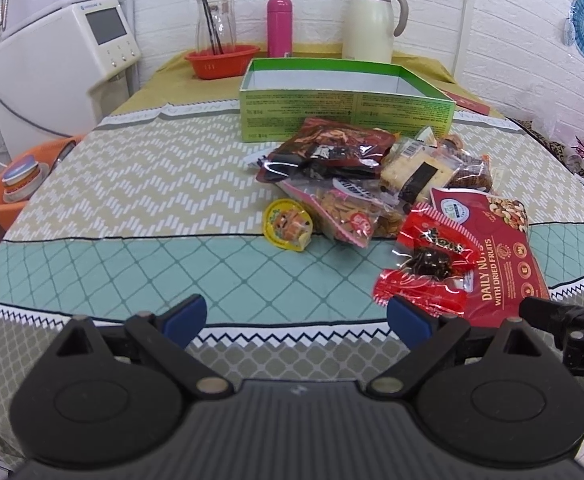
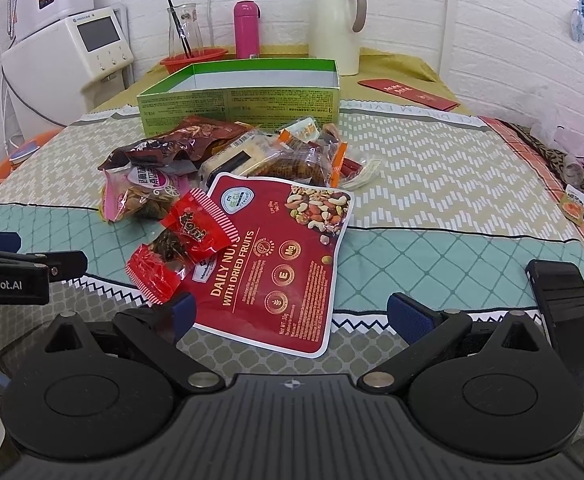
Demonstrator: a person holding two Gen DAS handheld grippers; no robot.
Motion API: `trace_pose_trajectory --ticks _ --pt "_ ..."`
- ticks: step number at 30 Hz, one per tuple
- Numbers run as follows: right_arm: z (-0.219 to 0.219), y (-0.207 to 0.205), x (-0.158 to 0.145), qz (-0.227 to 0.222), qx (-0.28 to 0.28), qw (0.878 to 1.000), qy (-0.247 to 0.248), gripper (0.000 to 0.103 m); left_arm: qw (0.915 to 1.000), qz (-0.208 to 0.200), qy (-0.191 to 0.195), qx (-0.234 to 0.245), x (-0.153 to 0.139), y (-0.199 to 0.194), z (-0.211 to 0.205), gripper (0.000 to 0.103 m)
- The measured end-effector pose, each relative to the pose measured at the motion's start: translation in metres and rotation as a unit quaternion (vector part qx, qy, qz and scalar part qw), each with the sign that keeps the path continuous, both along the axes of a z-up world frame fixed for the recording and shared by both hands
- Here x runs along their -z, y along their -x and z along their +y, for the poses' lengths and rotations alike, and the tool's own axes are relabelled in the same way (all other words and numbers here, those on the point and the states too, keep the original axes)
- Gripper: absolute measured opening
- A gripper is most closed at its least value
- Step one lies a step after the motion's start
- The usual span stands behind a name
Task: Organize snacks
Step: 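Move the right tool toward the red candy packets and nuts bag, then grasp the red candy packets and Daily Nuts bag with the right tool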
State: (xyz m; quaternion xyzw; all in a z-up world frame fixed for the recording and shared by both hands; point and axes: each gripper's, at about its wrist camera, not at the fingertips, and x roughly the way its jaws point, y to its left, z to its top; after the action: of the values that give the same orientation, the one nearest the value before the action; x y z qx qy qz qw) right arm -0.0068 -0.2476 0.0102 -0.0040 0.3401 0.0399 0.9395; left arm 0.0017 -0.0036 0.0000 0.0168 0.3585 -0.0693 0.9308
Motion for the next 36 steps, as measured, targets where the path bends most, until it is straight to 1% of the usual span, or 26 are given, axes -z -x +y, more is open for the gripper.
trace_pose_trajectory --ticks 8,14,16,19,25,28,30,34,36 --pt "-0.001 -0.002 0.003 0.005 0.001 1.000 -0.003 0.103 0.9999 -0.003 -0.004 0.014 0.000 0.001 -0.004 0.096" --pt "-0.003 -0.003 0.005 0.005 0.001 1.000 -0.005 0.103 0.9998 0.011 0.010 0.016 0.002 -0.004 -0.002 0.096" --pt "-0.003 -0.004 0.006 0.005 -0.001 1.000 -0.004 0.103 0.9996 0.010 0.009 0.027 0.002 -0.003 -0.004 0.096" --pt "-0.003 -0.005 0.007 0.003 -0.005 1.000 -0.002 0.103 0.9995 0.002 0.003 0.030 0.001 -0.003 -0.007 0.096" --pt "-0.007 -0.010 0.012 -0.009 -0.013 1.000 -0.004 0.103 0.9984 0.001 0.021 0.052 -0.002 -0.009 -0.011 0.096" --pt "-0.008 -0.010 0.014 -0.022 -0.018 1.000 0.003 0.103 0.9979 -0.005 0.026 0.059 -0.005 -0.013 -0.015 0.096" --pt "-0.008 -0.009 0.015 -0.031 -0.029 0.999 0.000 0.103 0.9970 -0.004 0.033 0.070 -0.006 -0.014 -0.017 0.096" --pt "-0.011 -0.012 0.018 -0.016 -0.054 0.998 -0.026 0.103 0.9930 -0.004 0.047 0.108 -0.006 -0.018 -0.027 0.096" --pt "-0.012 -0.010 0.020 -0.016 -0.067 0.997 -0.041 0.103 0.9900 -0.002 0.056 0.129 -0.005 -0.021 -0.032 0.096"
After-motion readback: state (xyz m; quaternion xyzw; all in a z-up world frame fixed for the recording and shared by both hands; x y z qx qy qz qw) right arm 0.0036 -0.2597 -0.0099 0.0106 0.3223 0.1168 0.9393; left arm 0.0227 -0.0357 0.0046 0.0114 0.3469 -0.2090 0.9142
